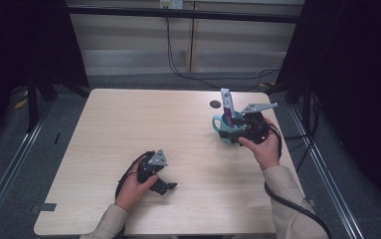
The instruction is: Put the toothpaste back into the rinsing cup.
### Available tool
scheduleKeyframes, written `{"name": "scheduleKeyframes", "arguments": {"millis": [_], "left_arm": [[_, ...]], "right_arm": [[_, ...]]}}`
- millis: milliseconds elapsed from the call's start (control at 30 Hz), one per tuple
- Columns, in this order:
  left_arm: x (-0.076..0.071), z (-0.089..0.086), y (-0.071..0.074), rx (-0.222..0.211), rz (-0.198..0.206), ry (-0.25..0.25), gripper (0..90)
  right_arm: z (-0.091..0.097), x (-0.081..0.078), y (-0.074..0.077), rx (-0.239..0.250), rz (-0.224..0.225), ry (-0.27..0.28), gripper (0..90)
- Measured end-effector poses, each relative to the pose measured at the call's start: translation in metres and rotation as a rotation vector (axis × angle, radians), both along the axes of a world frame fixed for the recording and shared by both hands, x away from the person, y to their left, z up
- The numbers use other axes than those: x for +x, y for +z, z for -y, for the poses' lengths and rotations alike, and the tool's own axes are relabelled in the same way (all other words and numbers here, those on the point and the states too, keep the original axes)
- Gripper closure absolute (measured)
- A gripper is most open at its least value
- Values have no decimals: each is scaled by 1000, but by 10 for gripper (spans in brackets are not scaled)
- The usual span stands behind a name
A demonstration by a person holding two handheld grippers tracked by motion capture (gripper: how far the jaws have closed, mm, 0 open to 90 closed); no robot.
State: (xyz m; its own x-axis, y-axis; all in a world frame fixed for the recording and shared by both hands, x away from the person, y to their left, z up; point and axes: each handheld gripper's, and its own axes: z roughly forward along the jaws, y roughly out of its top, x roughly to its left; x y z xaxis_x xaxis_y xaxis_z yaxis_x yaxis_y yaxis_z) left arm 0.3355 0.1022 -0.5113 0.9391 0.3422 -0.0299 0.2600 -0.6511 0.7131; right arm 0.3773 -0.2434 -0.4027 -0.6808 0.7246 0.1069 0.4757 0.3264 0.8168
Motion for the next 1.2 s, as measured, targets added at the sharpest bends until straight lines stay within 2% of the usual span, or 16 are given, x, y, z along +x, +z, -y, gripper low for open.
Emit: {"name": "scheduleKeyframes", "arguments": {"millis": [533,600,967,1200], "left_arm": [[0,0,0,8,0,-10,15],[1,0,1,17,5,-18,14],[0,0,0,7,1,-11,13],[0,0,0,10,1,-13,11]], "right_arm": [[-18,-18,-13,-35,-17,93,178],[-19,-20,-15,-33,-20,96,176],[-18,-32,-27,-41,-32,125,178],[-18,-42,-36,-62,-38,148,178]]}}
